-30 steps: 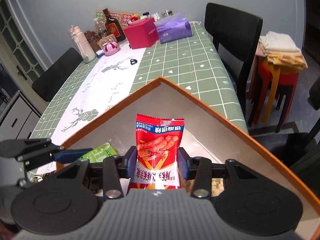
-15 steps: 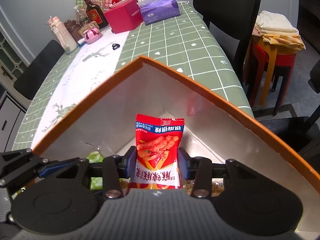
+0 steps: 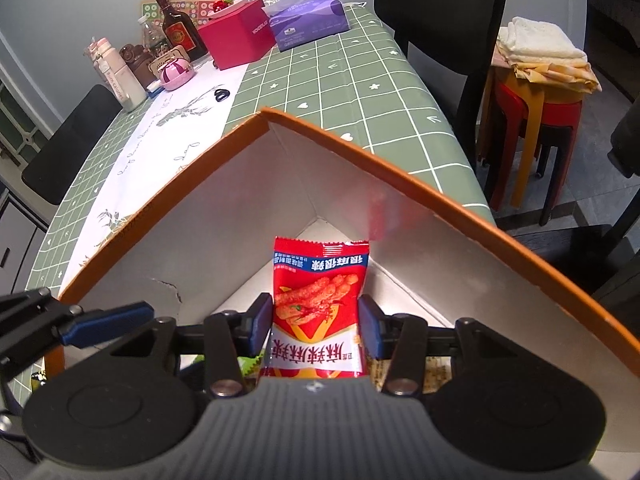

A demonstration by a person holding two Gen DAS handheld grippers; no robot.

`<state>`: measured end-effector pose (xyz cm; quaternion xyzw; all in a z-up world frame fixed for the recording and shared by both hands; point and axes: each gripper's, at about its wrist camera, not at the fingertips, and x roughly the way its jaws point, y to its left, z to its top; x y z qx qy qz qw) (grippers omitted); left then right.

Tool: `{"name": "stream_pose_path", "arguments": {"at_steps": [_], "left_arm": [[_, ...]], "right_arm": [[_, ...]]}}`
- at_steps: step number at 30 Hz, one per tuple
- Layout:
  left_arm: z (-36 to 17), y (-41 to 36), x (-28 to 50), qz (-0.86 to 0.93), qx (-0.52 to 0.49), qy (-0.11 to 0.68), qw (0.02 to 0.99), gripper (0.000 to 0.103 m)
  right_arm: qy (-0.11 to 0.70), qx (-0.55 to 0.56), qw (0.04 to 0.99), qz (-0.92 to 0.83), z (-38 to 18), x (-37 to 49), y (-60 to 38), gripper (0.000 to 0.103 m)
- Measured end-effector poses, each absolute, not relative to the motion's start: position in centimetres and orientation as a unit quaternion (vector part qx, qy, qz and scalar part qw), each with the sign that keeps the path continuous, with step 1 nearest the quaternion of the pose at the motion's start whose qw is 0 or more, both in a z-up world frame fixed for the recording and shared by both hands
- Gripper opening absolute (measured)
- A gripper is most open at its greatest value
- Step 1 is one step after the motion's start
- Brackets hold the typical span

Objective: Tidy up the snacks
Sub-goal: 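Lower both bags into the orange box and open both tools, then move both open tools back toward the remaining snacks on the table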

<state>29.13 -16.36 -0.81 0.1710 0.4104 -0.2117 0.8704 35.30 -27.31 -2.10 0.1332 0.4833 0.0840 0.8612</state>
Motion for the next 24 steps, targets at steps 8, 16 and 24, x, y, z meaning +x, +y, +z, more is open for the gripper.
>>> {"name": "stream_pose_path", "arguments": {"at_steps": [8, 16, 24], "left_arm": [[0.5, -15.6, 28.3, -0.215, 0.167, 0.399, 0.876, 0.060], [2.6, -13.9, 27.3, -0.217, 0.148, 0.379, 0.887, 0.060], [3.9, -11.8, 27.1, -0.206, 0.136, 0.370, 0.896, 0.060]], "right_arm": [[0.473, 0.116, 0.870, 0.075, 0.2, 34.3, -27.0, 0.047], [0.449, 0.116, 0.883, 0.073, 3.3, 33.1, -27.1, 0.048], [0.440, 0.103, 0.889, 0.075, 5.0, 31.9, -26.1, 0.048]]}}
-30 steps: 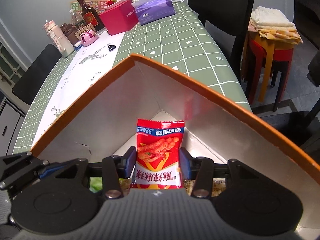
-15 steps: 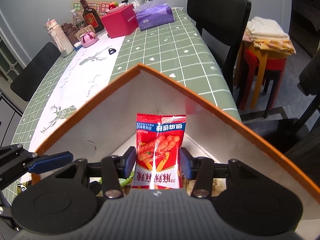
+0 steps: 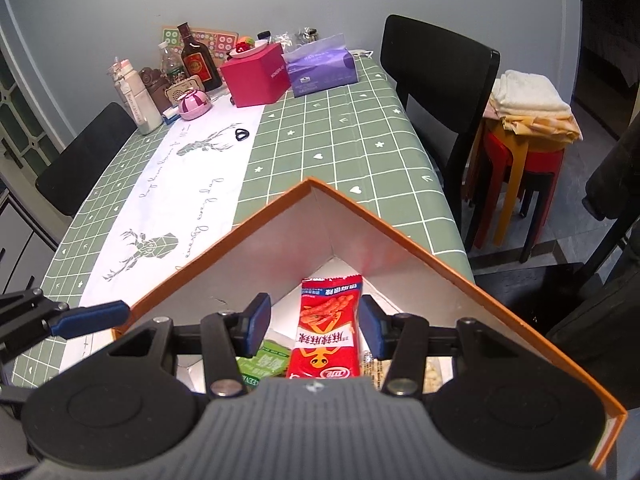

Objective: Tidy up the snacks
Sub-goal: 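Move both open tools back toward the remaining snacks on the table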

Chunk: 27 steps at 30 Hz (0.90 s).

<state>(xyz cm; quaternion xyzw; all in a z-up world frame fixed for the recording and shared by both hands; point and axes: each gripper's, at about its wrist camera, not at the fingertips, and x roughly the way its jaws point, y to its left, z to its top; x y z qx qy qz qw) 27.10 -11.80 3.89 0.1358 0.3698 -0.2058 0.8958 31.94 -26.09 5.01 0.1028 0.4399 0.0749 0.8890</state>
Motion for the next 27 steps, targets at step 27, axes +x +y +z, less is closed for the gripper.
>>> {"name": "stream_pose_path", "arguments": {"at_steps": [27], "left_arm": [[5.4, 4.5, 17.7, -0.131, 0.020, 0.316, 0.940, 0.066]], "right_arm": [[0.336, 0.093, 0.925, 0.149, 10.6, 21.1, -21.7, 0.048]]}}
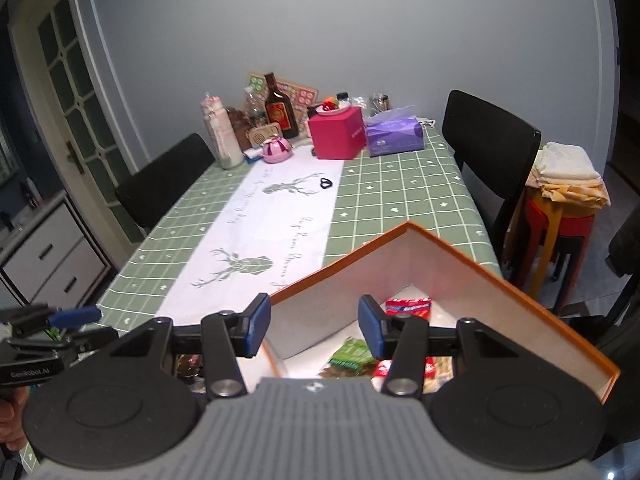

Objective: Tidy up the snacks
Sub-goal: 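Move both open tools back toward the remaining snacks on the table, then grasp the brown chocolate bottle with the left tool while the right grasps the white spicy-strip bag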

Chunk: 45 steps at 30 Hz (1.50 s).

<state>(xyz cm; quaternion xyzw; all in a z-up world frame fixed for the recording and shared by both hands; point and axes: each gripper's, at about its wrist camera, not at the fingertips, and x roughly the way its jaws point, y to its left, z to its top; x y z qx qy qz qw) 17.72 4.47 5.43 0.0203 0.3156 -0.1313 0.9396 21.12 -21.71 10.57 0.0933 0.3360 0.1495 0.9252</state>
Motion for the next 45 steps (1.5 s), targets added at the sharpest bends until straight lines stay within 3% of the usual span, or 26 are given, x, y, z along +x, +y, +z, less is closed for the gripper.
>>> {"name": "stream_pose_path", "arguments": {"at_steps": [10, 21, 24, 27, 31, 38, 45], "left_arm": [[0.6, 8.7, 14.1, -0.108, 0.015, 0.349, 0.931, 0.066], [-2.9, 10.0, 11.4, -0.104, 0.019, 0.392, 0.914, 0.066], [-2.2, 10.4, 11.4, -0.106, 0.023, 0.400, 0.910, 0.067], [-1.2, 10.4, 11.7, -0.106, 0.035, 0.401, 0.909, 0.074], [-0.1, 9.9, 12.7, -0.128, 0.063, 0.394, 0.908, 0.078], [1.2, 7.9, 16.7, -0.196, 0.116, 0.367, 0.902, 0.078], [-0.5, 6.0, 23.2, -0.272, 0.167, 0.401, 0.859, 0.076]], "right_arm": [[0.259, 0.058, 0.950, 0.164, 7.8, 13.7, -19.2, 0.053], [0.289, -0.038, 0.938, 0.186, 3.7, 9.2, -17.6, 0.059], [0.308, -0.056, 0.930, 0.195, 3.8, 9.2, -17.9, 0.068], [0.319, -0.068, 0.919, 0.221, 4.6, 9.1, -17.8, 0.075], [0.324, -0.122, 0.902, 0.259, 5.4, 9.6, -16.7, 0.080], [0.337, -0.182, 0.876, 0.293, 4.7, 12.2, -14.4, 0.080], [0.365, -0.253, 0.837, 0.321, 2.3, 14.1, -11.9, 0.079]]}}
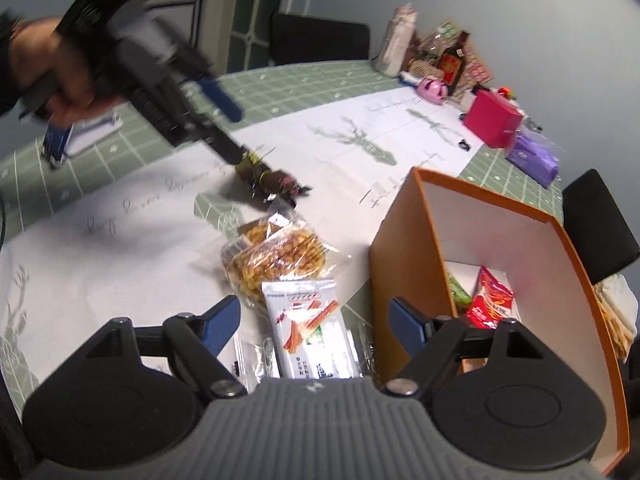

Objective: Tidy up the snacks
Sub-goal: 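Grasp the brown chocolate bottle with the left tool while the right grasps the white spicy-strip bag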

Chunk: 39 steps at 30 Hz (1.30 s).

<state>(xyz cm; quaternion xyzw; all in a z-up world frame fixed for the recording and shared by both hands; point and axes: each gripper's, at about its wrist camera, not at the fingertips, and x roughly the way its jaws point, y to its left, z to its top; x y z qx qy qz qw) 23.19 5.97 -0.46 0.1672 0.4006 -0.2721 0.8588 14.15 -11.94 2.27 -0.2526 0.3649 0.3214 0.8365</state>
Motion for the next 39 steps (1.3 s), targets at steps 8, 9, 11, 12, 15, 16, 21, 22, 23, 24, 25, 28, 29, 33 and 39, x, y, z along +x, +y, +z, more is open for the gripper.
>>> {"name": "stream_pose_path", "arguments": {"at_steps": [8, 9, 11, 12, 15, 16, 21, 22, 23, 24, 25, 28, 29, 33, 39], "left_arm": [[-2.1, 4.4, 28.1, -0.313, 0.235, 0.462, 0.796, 0.076], [-2.4, 4.1, 28.5, -0.318, 0.245, 0.468, 0.787, 0.076], [-2.9, 3.5, 29.2, -0.327, 0.264, 0.480, 0.770, 0.076], [-3.3, 3.2, 29.5, -0.331, 0.270, 0.487, 0.762, 0.075], [-4.2, 2.7, 30.3, -0.334, 0.285, 0.503, 0.745, 0.075], [-4.4, 2.5, 30.5, -0.335, 0.290, 0.507, 0.740, 0.074], [-5.2, 2.6, 31.4, -0.337, 0.288, 0.526, 0.726, 0.069], [-5.4, 2.6, 31.9, -0.337, 0.279, 0.536, 0.722, 0.064], [-5.6, 2.8, 32.1, -0.338, 0.271, 0.544, 0.719, 0.064], [-5.8, 2.8, 32.2, -0.338, 0.268, 0.546, 0.718, 0.064], [-5.9, 2.8, 32.3, -0.339, 0.267, 0.547, 0.717, 0.064], [-5.9, 2.8, 32.3, -0.341, 0.266, 0.546, 0.717, 0.064], [-5.9, 2.8, 32.2, -0.341, 0.267, 0.546, 0.718, 0.064], [-6.0, 2.5, 31.5, -0.341, 0.275, 0.533, 0.724, 0.062], [-6.2, 2.1, 29.6, -0.324, 0.300, 0.520, 0.731, 0.062]], "right_arm": [[0.389, -0.326, 0.782, 0.362, 0.9, 15.3, -10.6, 0.079], [0.394, -0.331, 0.776, 0.365, 0.9, 15.6, -10.5, 0.079], [0.404, -0.347, 0.761, 0.369, 0.7, 16.3, -10.3, 0.079], [0.406, -0.360, 0.753, 0.372, 0.7, 16.6, -10.2, 0.079], [0.412, -0.391, 0.728, 0.384, 0.8, 17.5, -9.9, 0.078], [0.421, -0.393, 0.718, 0.391, 0.9, 18.1, -9.7, 0.078], [0.479, -0.375, 0.677, 0.413, 0.4, 20.5, -8.8, 0.070], [0.478, -0.381, 0.676, 0.412, 0.3, 20.7, -8.5, 0.072], [0.479, -0.385, 0.671, 0.414, 0.2, 20.8, -8.2, 0.073], [0.485, -0.386, 0.665, 0.416, 0.2, 20.9, -7.9, 0.074], [0.493, -0.384, 0.659, 0.418, 0.2, 21.1, -7.5, 0.076], [0.498, -0.393, 0.652, 0.415, 0.1, 21.5, -6.7, 0.076], [0.497, -0.402, 0.649, 0.412, -0.1, 21.5, -6.5, 0.076], [0.484, -0.439, 0.645, 0.396, -0.8, 21.0, -6.2, 0.076], [0.474, -0.472, 0.631, 0.394, -2.2, 18.7, -6.4, 0.068]]}}
